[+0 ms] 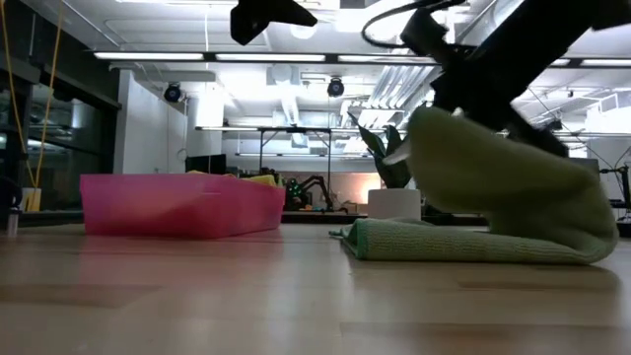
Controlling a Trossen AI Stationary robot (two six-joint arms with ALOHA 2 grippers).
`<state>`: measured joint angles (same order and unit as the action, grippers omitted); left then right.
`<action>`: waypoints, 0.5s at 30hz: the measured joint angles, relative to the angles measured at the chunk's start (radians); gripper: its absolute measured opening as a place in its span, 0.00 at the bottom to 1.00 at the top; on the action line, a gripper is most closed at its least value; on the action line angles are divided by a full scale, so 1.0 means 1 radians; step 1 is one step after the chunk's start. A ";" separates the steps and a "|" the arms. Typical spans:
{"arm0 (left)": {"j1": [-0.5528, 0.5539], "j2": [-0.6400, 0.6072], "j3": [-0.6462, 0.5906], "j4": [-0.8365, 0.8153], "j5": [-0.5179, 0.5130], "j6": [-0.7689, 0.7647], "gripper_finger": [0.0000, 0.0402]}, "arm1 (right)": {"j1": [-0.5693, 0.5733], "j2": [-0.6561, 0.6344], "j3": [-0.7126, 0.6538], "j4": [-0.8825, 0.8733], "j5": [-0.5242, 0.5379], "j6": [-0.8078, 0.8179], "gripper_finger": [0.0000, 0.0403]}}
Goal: Fold microfiber towels
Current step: Fold the green microfiber cloth
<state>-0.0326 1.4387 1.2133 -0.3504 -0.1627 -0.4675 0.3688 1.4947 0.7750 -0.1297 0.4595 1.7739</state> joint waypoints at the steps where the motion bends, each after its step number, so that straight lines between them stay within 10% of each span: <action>1: 0.000 0.000 0.000 0.000 0.000 0.000 0.44 | -0.006 0.016 0.000 0.029 -0.001 -0.002 0.00; 15: 0.000 0.000 0.000 0.003 -0.006 0.053 0.44 | -0.028 0.141 0.000 0.163 -0.099 -0.048 0.00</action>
<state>-0.0326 1.4387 1.2134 -0.3473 -0.1686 -0.4149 0.3408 1.6361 0.7750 0.0329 0.3603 1.7264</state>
